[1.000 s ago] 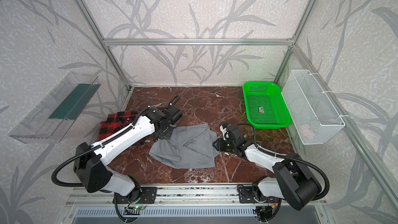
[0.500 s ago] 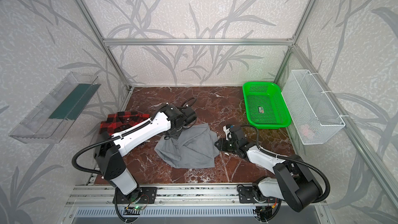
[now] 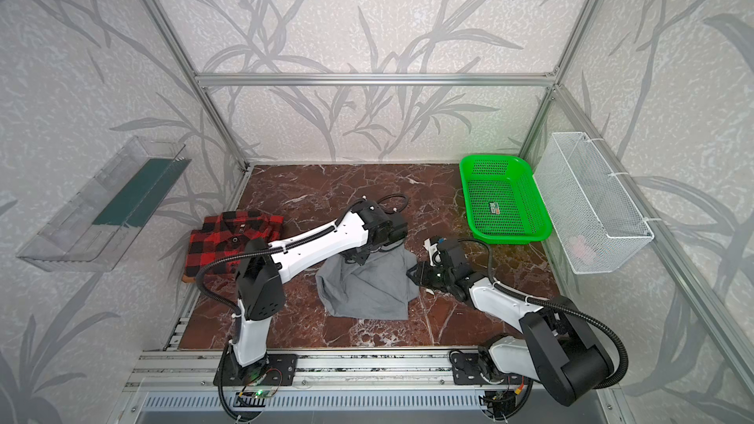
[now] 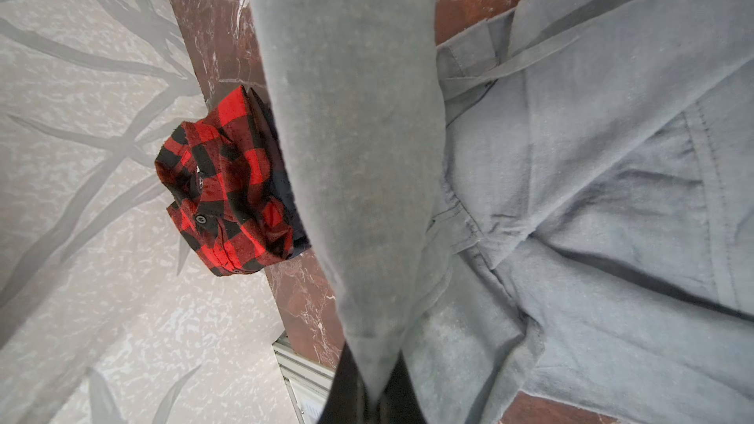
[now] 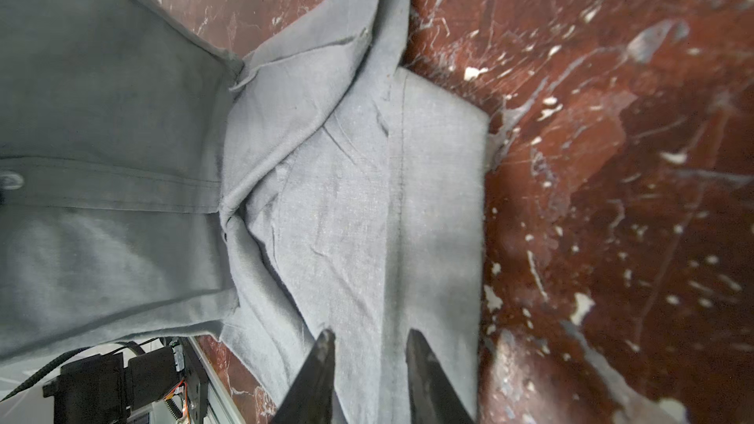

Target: Fold and stack the long sleeve shirts

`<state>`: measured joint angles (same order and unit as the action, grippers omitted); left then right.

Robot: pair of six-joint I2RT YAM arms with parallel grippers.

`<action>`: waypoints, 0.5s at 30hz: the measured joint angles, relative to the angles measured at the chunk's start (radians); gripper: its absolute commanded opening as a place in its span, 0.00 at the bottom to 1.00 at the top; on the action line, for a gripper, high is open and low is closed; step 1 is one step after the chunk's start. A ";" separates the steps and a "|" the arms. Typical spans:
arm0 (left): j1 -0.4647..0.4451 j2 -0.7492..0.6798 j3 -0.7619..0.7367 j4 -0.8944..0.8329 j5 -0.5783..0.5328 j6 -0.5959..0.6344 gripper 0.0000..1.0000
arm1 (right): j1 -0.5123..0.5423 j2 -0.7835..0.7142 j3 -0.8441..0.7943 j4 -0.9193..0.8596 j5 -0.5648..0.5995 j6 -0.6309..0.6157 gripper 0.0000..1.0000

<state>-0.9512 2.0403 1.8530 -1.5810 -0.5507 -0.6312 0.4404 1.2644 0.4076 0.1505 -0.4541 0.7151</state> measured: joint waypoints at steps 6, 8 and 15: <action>-0.042 0.130 0.111 -0.019 0.000 -0.047 0.00 | -0.003 -0.008 -0.003 0.000 -0.001 0.007 0.31; -0.053 0.160 0.146 -0.020 0.005 -0.054 0.00 | -0.005 -0.007 -0.007 0.000 -0.002 0.013 0.31; -0.079 0.214 0.223 -0.024 0.060 -0.089 0.00 | -0.017 0.003 -0.021 0.002 -0.005 0.032 0.31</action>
<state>-1.0298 2.2539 2.0758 -1.6051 -0.4911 -0.7200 0.4236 1.2675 0.3862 0.1528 -0.4591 0.7467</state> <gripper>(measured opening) 0.048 0.311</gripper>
